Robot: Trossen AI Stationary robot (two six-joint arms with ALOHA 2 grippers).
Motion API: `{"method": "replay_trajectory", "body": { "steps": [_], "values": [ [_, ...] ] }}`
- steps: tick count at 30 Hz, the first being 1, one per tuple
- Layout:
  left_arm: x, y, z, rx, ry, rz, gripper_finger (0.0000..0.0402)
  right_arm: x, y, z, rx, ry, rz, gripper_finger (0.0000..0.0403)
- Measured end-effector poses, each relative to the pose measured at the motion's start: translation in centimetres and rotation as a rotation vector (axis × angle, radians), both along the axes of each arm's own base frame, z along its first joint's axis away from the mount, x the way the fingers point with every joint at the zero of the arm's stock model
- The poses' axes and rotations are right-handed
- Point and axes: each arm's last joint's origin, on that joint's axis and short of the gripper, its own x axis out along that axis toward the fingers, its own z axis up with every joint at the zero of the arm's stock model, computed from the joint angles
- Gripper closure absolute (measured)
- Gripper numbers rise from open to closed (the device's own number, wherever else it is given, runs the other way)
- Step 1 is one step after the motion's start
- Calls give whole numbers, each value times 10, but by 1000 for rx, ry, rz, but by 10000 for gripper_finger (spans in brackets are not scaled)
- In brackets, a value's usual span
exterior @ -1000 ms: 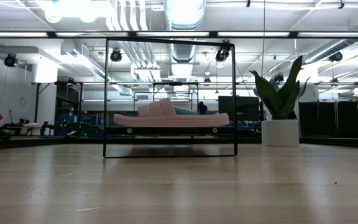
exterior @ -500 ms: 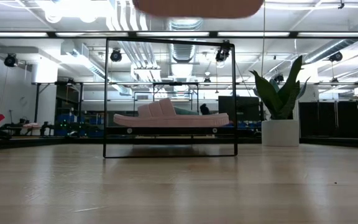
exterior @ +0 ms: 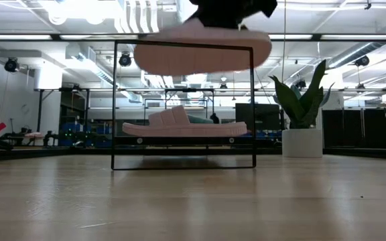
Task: Pick and place slides into the shelf
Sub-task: Put the pink slides on the shelf
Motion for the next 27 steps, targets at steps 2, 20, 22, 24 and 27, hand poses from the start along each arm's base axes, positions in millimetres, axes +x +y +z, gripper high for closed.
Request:
{"method": "replay_trajectory", "body": {
  "steps": [2, 20, 22, 24, 27],
  "values": [
    [-1, 0, 0, 2, 0, 6, 303, 4, -1, -12, -5, 32, 9, 394],
    [-4, 6, -3, 33, 19, 139, 303, 13, 0, -37, 94, 53, 132, 394],
    [-4, 6, -4, 37, 21, 159, 303, 16, -2, -40, 93, 45, 132, 394],
    [-4, 6, -7, 44, 27, 184, 303, 20, -4, -44, 94, 45, 130, 394],
    [-4, 8, -11, 54, 30, 236, 303, 28, -5, -52, 79, 46, 143, 394]
  ]
}}
